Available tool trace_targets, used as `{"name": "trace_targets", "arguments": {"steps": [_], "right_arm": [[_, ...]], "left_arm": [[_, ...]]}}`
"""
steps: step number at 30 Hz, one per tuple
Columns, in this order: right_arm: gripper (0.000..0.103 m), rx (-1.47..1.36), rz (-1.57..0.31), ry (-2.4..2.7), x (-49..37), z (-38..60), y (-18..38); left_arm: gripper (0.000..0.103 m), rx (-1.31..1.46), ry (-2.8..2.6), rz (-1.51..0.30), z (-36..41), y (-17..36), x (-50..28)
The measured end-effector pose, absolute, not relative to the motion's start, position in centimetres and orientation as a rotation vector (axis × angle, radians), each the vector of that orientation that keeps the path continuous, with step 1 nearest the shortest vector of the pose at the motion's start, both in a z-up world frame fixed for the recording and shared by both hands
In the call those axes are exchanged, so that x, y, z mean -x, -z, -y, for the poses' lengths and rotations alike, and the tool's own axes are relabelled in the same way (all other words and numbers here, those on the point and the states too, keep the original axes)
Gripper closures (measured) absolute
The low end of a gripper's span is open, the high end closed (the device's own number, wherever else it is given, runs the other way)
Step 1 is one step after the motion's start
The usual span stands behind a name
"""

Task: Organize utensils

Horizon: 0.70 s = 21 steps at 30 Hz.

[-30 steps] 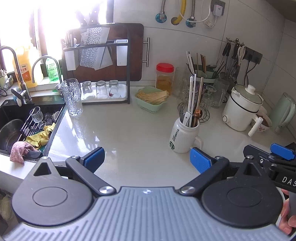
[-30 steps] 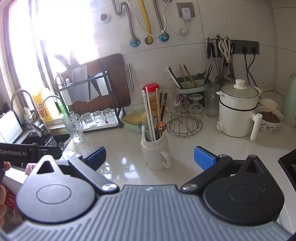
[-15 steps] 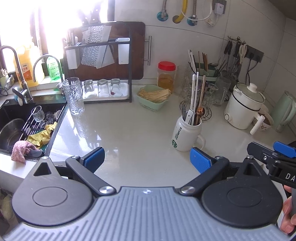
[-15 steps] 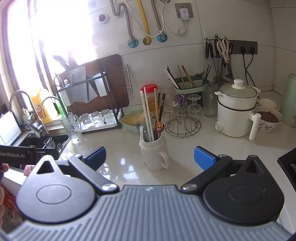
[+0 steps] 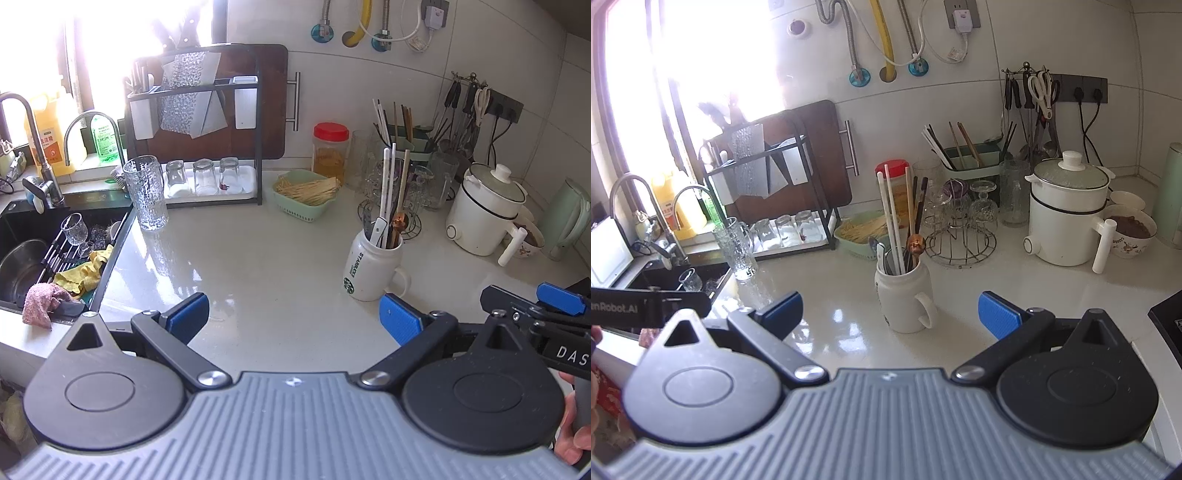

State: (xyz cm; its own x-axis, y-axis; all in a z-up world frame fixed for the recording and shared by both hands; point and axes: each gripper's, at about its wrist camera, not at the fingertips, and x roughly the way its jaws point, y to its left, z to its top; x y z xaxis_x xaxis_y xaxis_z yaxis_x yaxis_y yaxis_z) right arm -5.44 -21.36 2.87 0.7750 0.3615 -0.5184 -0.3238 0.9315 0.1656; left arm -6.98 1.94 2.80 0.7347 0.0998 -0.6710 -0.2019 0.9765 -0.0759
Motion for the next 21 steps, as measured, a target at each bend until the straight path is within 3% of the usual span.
{"name": "trace_targets", "arguments": {"steps": [21], "right_arm": [[0.000,-0.063,-0.571,-0.362,4.72,21.31,-3.13]], "left_arm": [[0.003,0.148,-0.172,-0.728,-2.06,-3.04,5.94]]}}
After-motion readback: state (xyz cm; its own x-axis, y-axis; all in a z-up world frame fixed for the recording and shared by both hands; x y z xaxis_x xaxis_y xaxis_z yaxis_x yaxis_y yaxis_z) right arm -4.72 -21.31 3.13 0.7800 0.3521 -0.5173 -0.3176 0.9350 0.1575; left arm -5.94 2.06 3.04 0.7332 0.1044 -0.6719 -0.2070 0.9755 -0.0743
